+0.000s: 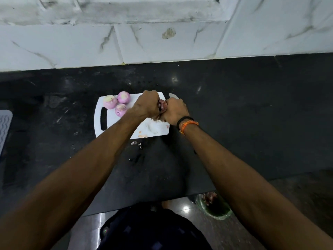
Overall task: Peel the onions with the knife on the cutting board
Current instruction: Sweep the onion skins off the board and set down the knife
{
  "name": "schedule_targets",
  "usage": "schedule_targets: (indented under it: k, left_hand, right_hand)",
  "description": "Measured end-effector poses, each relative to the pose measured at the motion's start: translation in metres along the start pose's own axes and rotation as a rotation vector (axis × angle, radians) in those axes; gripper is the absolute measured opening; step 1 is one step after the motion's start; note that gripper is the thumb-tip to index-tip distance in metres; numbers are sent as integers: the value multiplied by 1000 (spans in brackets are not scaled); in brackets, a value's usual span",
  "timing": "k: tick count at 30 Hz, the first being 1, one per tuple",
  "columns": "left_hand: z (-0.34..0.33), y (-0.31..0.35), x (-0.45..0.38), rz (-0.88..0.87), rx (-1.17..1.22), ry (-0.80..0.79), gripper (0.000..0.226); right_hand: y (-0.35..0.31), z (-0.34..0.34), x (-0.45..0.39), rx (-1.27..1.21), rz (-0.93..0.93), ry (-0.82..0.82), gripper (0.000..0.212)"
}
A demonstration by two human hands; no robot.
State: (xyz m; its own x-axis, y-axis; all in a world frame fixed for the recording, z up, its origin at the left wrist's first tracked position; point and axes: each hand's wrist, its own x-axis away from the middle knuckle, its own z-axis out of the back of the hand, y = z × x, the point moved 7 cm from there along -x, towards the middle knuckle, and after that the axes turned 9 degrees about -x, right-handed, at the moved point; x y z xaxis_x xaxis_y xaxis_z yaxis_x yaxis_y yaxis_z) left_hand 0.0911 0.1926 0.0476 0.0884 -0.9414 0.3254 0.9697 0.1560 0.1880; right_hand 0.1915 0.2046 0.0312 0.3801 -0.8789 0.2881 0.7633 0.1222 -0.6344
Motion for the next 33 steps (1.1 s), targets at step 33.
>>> schedule_targets:
  k: [33]
  left_hand:
    - [-212, 424, 179, -844, -128, -258, 26]
  right_hand:
    - [344, 89, 378, -300, -840, 605, 17]
